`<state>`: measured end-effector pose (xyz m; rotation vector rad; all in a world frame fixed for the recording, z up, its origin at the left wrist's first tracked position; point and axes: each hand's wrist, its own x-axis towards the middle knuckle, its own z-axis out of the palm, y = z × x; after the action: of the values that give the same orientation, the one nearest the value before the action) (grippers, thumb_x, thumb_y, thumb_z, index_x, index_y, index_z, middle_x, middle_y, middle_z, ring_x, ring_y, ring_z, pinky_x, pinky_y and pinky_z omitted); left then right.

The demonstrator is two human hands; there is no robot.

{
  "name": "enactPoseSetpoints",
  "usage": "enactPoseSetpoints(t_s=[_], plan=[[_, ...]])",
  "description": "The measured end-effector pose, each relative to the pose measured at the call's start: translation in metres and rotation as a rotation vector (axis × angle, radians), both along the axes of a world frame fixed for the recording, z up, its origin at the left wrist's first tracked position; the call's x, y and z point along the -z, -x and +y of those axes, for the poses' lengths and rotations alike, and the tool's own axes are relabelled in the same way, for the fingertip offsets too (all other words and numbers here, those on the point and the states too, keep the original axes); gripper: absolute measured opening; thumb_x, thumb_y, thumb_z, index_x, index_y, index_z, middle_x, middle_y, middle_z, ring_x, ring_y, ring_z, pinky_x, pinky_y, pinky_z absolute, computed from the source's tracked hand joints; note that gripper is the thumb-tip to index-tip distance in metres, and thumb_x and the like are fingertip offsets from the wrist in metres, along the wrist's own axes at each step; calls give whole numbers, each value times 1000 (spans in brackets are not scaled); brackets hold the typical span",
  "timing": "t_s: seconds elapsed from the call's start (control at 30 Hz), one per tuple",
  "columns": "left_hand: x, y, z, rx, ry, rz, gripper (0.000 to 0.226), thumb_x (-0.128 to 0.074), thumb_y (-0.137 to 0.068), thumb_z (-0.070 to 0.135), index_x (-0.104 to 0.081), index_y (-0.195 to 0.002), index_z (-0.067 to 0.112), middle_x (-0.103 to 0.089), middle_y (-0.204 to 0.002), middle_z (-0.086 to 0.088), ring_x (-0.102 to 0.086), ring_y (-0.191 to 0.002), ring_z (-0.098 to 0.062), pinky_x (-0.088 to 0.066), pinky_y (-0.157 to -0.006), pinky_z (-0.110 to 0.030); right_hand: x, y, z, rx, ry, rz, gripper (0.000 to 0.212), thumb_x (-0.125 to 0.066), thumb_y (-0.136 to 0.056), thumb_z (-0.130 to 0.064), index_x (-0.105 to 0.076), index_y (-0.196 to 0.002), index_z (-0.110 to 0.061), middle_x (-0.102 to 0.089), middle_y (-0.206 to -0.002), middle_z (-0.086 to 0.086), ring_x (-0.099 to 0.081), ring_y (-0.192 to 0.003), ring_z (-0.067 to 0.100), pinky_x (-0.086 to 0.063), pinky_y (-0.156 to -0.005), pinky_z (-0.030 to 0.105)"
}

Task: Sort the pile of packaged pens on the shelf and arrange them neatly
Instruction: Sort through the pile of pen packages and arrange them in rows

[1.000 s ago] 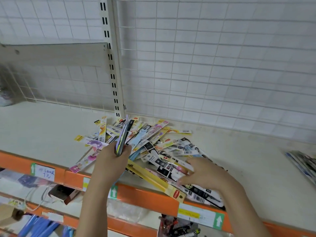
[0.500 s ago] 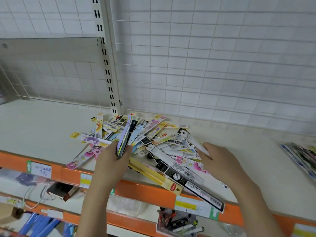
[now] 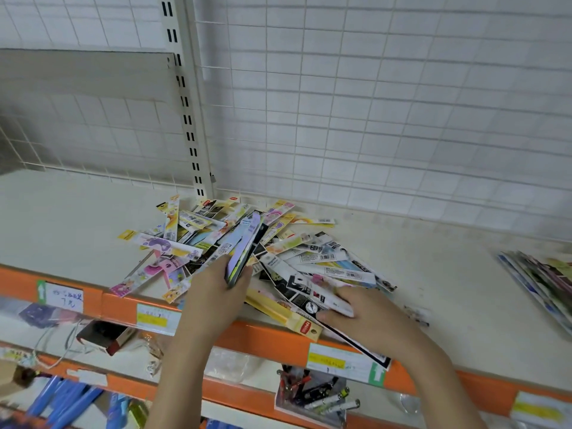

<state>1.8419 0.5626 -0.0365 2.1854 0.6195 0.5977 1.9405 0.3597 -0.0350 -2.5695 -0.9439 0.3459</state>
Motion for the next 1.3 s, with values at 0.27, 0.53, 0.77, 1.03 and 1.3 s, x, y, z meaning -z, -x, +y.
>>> enactPoseSetpoints(t_s=[0.27,0.53,0.77,1.03,1.3], plan=[[10,-5,-6,-17,-126,54,34,-54,-92,29,-39,-68,11,-30,-52,-3,-31,-47,-21,-22,-47,-29,-9,-12,-6,164,-191,-79,23,-48,-96,-38,-49,-80,-22,-54,-66,-3,-49,-54,16,-34,-50,28],[-11,-23,-31,-30,-211,103,43,-50,-93,30,-23,-60,23,-32,-52,1,-30,-45,-14,-20,-43,-26,-9,-30,-25,368,-375,-82,24,-46,-96,-31,-50,-82,-13,-63,-67,5,-55,-56,24,-39,-54,32],[-27,-66,-53,64,-255,183,34,-47,-93,23,-29,-65,20,-37,-60,3,-39,-53,-18,-31,-48,-28,-11,-36,-45,456,-321,-77,41,-46,-92,-49,-40,-66,-18,-42,-55,-2,-42,-51,17,-33,-51,29],[-22,-131,-92,174,-422,496,42,-49,-93,42,-55,-116,8,-60,-115,-9,-59,-108,-28,-42,-72,-31,-6,-37,-72,510,-313,-133,39,-50,-94,-37,-33,-63,-18,-37,-52,0,-39,-50,18,-30,-51,31],[-21,-129,-89,180,-336,562,28,-52,-90,21,-54,-113,5,-62,-112,-10,-61,-103,-28,-43,-68,-31,1,-33,-93,488,-316,-60,27,-49,-94,-34,-51,-77,-13,-62,-67,11,-64,-68,26,-48,-63,40]])
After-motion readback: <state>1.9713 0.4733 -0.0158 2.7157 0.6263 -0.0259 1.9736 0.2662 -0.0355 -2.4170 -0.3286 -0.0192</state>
